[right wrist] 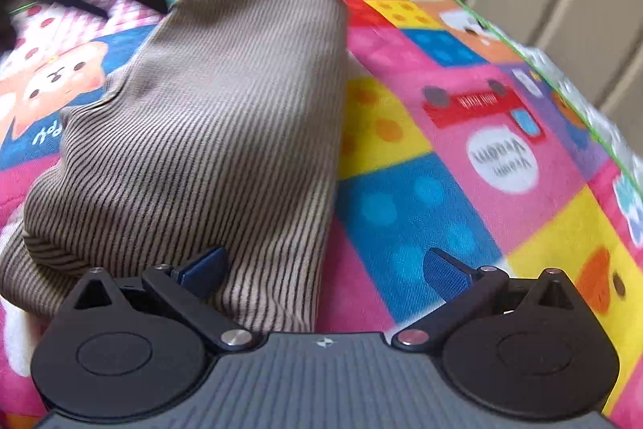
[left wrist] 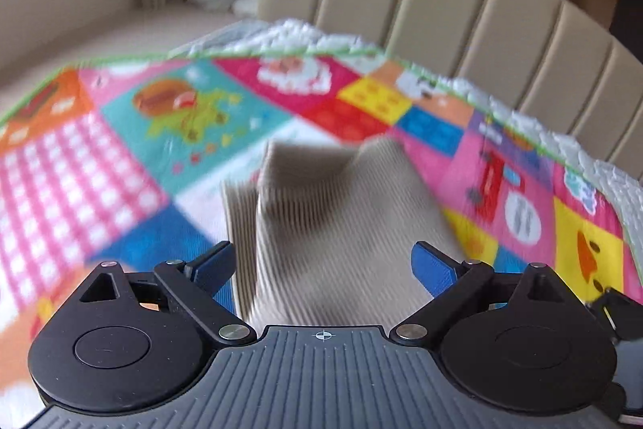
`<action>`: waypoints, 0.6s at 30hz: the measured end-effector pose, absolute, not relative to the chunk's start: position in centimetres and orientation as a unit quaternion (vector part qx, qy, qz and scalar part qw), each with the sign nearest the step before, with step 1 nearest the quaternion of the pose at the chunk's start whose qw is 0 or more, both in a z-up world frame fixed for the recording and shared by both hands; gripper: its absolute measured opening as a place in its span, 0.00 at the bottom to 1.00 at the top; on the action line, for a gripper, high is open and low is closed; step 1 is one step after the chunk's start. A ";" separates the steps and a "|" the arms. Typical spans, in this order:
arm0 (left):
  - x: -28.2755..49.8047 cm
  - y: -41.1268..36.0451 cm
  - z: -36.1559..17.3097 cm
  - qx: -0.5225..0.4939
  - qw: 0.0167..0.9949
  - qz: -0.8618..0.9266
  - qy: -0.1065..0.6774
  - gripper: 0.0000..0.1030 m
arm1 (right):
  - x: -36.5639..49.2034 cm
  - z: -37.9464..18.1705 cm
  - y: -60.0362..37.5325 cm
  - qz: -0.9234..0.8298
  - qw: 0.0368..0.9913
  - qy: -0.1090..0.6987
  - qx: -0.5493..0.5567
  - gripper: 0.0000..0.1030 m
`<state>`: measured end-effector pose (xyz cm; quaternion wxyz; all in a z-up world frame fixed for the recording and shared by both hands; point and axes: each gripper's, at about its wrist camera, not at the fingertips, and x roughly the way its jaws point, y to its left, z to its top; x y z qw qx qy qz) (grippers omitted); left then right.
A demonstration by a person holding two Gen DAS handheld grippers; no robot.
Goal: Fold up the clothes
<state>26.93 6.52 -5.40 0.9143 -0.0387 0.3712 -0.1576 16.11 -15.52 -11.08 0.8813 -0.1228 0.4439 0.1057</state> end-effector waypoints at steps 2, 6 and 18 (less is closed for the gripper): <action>28.9 6.9 -5.7 -0.067 0.909 -0.180 0.371 0.89 | 16.5 -10.5 -16.6 0.105 0.888 0.439 -0.085 1.00; 33.4 7.7 -8.2 -0.146 0.883 -0.182 0.406 0.88 | 18.4 -11.1 -19.4 0.084 0.891 0.447 0.002 1.00; 35.0 11.9 -4.9 -0.273 0.886 -0.224 0.300 0.92 | 20.0 -12.6 -19.6 0.081 0.881 0.466 -0.006 1.00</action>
